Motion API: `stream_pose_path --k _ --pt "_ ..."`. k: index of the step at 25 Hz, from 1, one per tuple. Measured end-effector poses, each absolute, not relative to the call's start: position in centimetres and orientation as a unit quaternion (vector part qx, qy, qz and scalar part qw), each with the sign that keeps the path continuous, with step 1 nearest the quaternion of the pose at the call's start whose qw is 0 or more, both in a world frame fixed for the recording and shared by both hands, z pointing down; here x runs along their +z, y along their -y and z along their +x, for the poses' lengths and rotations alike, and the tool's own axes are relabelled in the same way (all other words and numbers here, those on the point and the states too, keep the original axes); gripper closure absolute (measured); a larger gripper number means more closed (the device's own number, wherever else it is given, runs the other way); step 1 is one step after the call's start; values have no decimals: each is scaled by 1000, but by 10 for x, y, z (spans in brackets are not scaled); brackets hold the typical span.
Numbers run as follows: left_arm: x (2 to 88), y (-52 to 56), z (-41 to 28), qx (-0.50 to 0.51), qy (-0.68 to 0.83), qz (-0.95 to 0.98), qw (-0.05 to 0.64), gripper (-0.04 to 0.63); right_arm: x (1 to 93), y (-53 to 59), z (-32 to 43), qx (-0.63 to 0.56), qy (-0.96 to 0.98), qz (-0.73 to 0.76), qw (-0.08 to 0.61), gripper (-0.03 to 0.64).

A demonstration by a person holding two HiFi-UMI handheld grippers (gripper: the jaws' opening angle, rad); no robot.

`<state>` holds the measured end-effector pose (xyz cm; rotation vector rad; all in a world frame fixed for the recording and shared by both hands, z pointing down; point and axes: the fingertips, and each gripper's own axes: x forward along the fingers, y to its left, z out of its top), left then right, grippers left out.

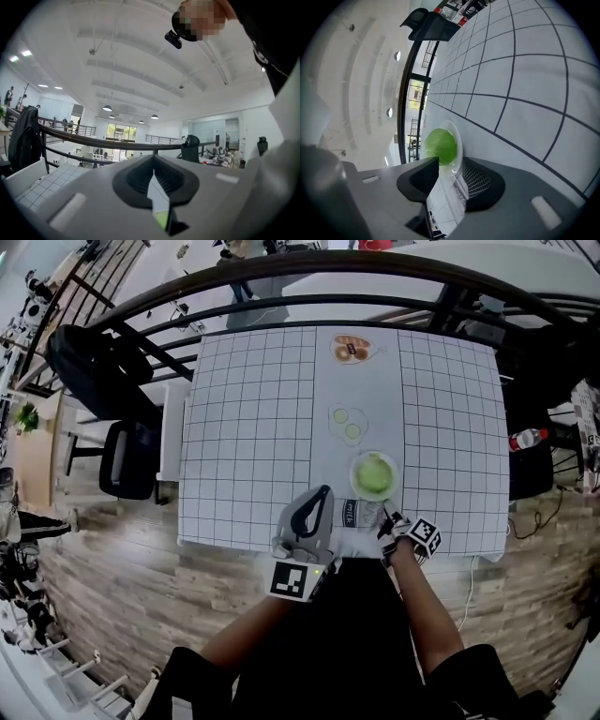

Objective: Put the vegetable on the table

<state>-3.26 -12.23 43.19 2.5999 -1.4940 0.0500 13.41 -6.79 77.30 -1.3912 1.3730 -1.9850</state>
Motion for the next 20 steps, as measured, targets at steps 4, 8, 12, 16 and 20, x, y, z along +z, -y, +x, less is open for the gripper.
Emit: stream_pose_path --k 4,8,12,16,20 --pt "426 114 -37 -1 495 866 77 586 753 62 142 -685 -498 -498 185 468" --pt "428 102 -49 -9 496 864 82 586 723 58 137 -663 -521 -504 190 469" --pt "437 84 -61 4 495 864 94 586 686 55 118 -629 -563 -505 180 477" --pt "441 66 -67 -5 481 872 91 586 649 46 99 -595 -600 -512 154 516" --pt "438 53 -69 -6 479 874 86 586 613 28 88 -553 -641 -517 125 596"
